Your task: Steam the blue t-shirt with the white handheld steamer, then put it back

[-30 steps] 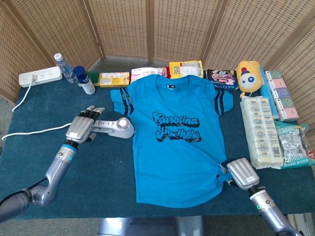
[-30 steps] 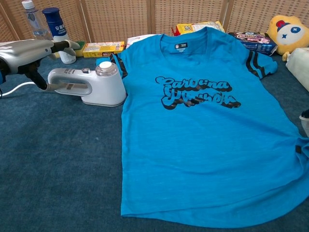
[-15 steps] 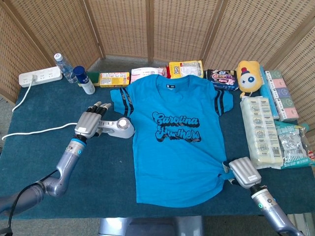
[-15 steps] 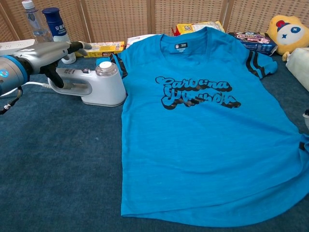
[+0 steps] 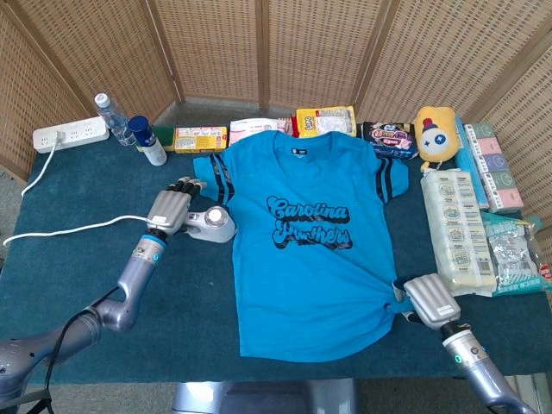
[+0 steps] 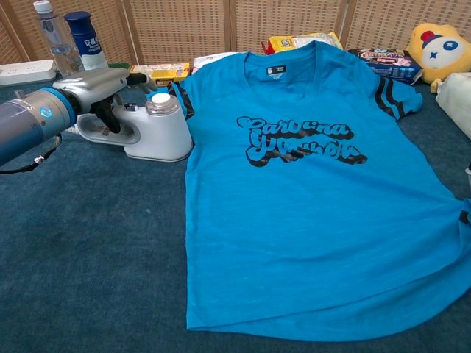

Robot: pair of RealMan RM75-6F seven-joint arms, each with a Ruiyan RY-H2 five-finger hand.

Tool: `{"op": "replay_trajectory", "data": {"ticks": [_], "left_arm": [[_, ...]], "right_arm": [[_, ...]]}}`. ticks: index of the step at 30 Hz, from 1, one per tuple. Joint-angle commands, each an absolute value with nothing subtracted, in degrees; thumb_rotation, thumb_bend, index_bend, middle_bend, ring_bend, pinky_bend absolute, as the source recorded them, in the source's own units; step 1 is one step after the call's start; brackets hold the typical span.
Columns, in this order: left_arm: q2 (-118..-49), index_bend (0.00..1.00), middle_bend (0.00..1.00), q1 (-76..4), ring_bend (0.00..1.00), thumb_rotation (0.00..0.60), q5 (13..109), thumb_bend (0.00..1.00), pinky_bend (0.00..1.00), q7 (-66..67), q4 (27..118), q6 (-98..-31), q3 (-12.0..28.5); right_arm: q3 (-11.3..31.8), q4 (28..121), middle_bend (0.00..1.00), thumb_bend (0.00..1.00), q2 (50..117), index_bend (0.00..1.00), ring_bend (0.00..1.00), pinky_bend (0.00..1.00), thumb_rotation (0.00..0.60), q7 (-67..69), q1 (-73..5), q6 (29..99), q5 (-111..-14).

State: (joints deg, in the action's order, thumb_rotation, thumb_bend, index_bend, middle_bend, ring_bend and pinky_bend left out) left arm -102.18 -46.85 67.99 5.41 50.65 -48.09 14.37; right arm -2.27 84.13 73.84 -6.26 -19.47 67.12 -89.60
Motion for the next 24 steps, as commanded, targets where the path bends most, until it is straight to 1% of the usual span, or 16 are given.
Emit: {"op": "replay_trajectory", "data": {"ticks": [1, 5, 7, 9, 13, 15, 18, 24], "left_arm": [[-103.37, 0.23, 0.26, -47.60, 0.20, 0.600, 67.53, 0.39, 0.36, 4.93, 49.31, -47.39, 14.73], [-104.64, 0.43, 0.41, -47.84, 0.36, 0.600, 67.71, 0.42, 0.52, 3.39, 47.84, -47.94, 15.04], [-105.09, 0.49, 0.47, -47.84, 0.43, 0.600, 67.90, 0.42, 0.56, 2.44, 47.15, -48.09, 15.04], [-105.14, 0.52, 0.54, -47.66, 0.48, 0.600, 68.06, 0.42, 0.60, 1.44, 46.90, -47.75, 14.79], [-104.26, 0.58, 0.60, -47.14, 0.55, 0.600, 68.68, 0.42, 0.66, -0.09, 47.75, -47.81, 14.36], [-103.75, 0.63, 0.63, -46.74, 0.58, 0.600, 69.09, 0.42, 0.69, -0.89, 48.41, -48.10, 14.08], [-102.99, 0.68, 0.66, -46.07, 0.61, 0.600, 69.80, 0.42, 0.72, -2.43, 49.62, -48.60, 13.63], [-100.34, 0.75, 0.72, -44.21, 0.65, 0.600, 70.99, 0.42, 0.76, -7.61, 54.13, -49.88, 13.32]], "right_arm": [[-2.22, 84.22, 0.59, 0.47, 73.80, 0.68, 0.60, 0.70, 0.600, -6.26, -19.42, 67.22, -89.54], [-2.28, 84.29, 0.59, 0.47, 73.70, 0.68, 0.60, 0.71, 0.600, -6.16, -19.28, 67.22, -89.37], [-2.25, 84.32, 0.59, 0.47, 73.66, 0.68, 0.60, 0.71, 0.600, -6.07, -19.24, 67.21, -89.25], [-2.12, 84.42, 0.60, 0.47, 73.59, 0.68, 0.60, 0.71, 0.600, -5.93, -19.21, 67.39, -89.21], [-1.93, 84.70, 0.60, 0.47, 73.48, 0.68, 0.60, 0.71, 0.600, -5.76, -19.17, 67.57, -89.09], [-1.84, 84.79, 0.60, 0.47, 73.45, 0.68, 0.60, 0.71, 0.600, -5.72, -19.11, 67.72, -89.02], [-1.77, 84.92, 0.60, 0.47, 73.37, 0.68, 0.60, 0.71, 0.600, -5.67, -18.99, 67.93, -88.92], [-1.66, 85.55, 0.60, 0.48, 72.95, 0.68, 0.60, 0.71, 0.600, -5.87, -18.62, 68.29, -88.51]]}}
